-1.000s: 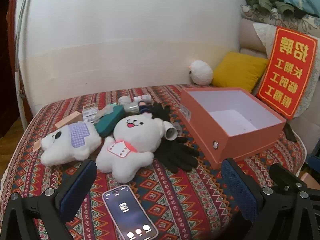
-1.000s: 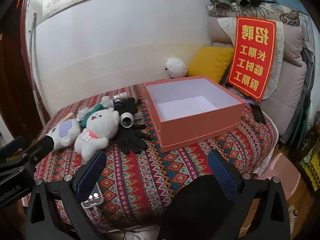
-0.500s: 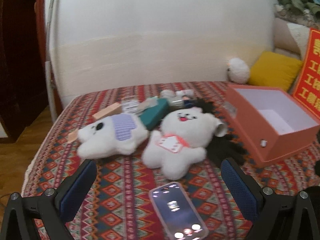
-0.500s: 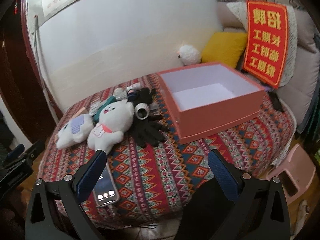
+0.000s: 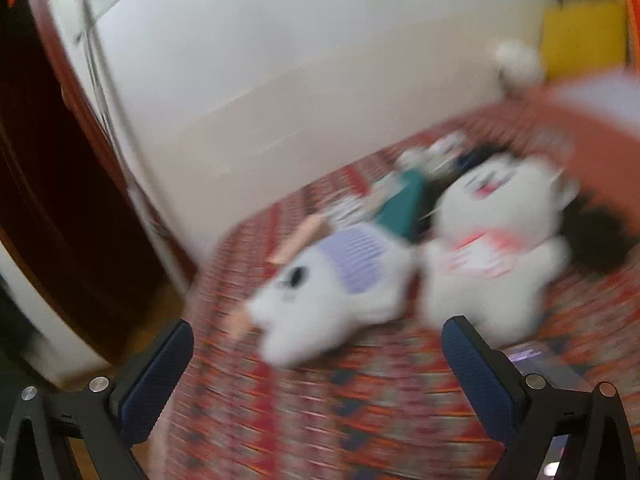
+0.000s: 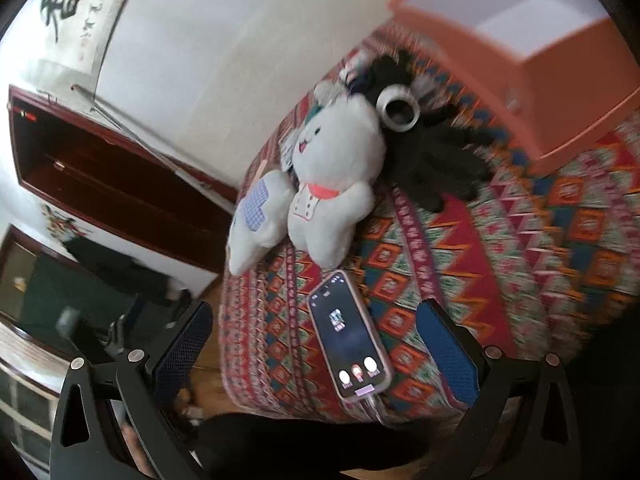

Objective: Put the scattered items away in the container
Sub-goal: 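Grasp the white plush toys with both tools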

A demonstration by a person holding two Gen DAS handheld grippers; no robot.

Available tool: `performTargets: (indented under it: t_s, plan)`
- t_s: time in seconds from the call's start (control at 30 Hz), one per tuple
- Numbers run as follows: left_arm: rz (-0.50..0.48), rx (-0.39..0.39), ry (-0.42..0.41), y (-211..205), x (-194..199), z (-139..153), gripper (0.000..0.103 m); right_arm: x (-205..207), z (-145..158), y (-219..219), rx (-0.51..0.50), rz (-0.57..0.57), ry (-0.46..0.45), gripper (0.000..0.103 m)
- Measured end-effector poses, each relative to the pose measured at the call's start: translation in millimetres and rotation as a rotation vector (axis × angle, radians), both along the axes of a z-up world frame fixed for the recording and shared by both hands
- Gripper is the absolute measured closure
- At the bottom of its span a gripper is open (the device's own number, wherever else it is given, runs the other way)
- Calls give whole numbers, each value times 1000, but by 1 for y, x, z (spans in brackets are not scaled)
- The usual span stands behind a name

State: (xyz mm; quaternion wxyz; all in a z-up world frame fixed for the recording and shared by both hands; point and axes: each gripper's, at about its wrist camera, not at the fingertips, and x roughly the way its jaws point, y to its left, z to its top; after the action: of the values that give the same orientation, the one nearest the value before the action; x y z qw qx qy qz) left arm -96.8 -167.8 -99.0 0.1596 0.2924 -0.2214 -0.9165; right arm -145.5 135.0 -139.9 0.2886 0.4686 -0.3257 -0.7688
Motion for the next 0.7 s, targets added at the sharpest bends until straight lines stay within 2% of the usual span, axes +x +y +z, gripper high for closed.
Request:
performTargets:
  t_s: [0.17,0.33,0.43,0.57,0.63,0.7]
  plan:
    - [18,-264,-100,-23,-55,-59,1,-50,-47,-31,-84,30,-88,0]
    - [-8,-429,-124,-32,-92,-96,1,-103,-90,-58,-47,-13,-104,0]
    - [-22,-482,-113,-36,-110,-112,0,-128,-106,-72,-72,-25,-97,0]
    - [-35,-525,-135,-39,-133,-130,0,-153,-100,-98,-103,9,-38,0]
    - [-53,-521,-147,-43,-145,-139,0,-165,-106,-113,-82,9,-54,0]
    - [-51,-460,-153,-50,-156,-136,0,-173,-107,-127,-36,-9,-47,0]
